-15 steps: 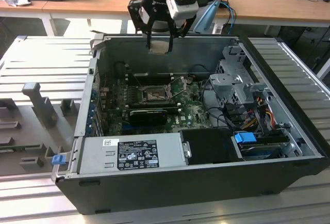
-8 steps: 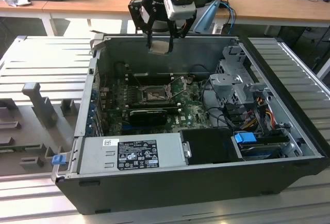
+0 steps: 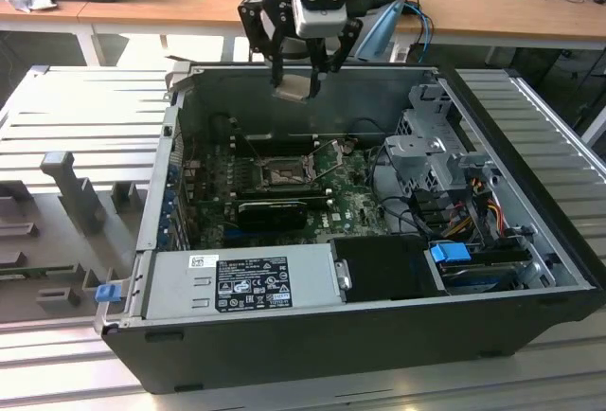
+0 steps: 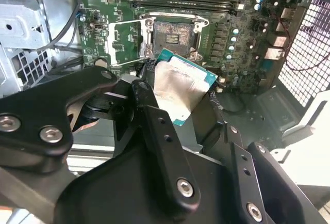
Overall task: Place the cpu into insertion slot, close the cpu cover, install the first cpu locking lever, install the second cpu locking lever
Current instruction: 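Place the cpu into insertion slot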
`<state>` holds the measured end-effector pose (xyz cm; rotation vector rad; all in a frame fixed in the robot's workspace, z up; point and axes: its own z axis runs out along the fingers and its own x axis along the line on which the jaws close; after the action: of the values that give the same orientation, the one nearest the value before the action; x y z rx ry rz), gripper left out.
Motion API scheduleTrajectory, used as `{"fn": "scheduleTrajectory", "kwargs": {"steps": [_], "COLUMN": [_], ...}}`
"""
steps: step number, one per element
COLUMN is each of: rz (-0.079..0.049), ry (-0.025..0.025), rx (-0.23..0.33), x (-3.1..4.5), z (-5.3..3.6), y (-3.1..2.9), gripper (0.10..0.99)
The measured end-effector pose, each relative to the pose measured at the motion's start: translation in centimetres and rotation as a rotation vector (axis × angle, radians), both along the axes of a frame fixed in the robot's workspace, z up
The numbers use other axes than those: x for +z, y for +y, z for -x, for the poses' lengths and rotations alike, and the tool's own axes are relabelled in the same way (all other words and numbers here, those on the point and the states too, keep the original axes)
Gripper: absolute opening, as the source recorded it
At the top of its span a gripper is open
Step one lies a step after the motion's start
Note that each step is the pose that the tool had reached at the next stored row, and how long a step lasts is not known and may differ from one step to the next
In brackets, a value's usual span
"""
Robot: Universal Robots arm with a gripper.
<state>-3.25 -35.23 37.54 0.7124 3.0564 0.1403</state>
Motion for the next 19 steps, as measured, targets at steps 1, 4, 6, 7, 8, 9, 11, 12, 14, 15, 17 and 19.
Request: {"fn": "scheduleTrajectory", "kwargs": {"steps": [1,4,6,7,8,9,11,12,14,15,17,19], "rz": [0.0,0.0,0.0,0.0,0.0,0.0,0.0,0.0,0.0,0.0,0.0,0.0], "ry": [0.0,0.0,0.0,0.0,0.0,0.0,0.0,0.0,0.0,0.0,0.0,0.0], "rx": [-0.031,-0.063,-0.093,-0.103,-0.108,-0.113,-0.128,-0.135,-0.145,-0.151,-0.157,-0.166], "x": [-0.01,-0.01,-0.01,-0.01,-0.01,-0.01,-0.01,-0.01,-0.01,-0.01,-0.01,-0.01], "z": [0.0,0.0,0.0,0.0,0.0,0.0,0.01,0.02,0.02,0.02,0.02,0.02], "y": [0.0,0.0,0.0,0.0,0.0,0.0,0.0,0.0,0.0,0.0,0.0,0.0], "gripper": [0.529,0.529,0.529,0.529,0.529,0.529,0.529,0.529,0.529,0.529,0.529,0.529]}}
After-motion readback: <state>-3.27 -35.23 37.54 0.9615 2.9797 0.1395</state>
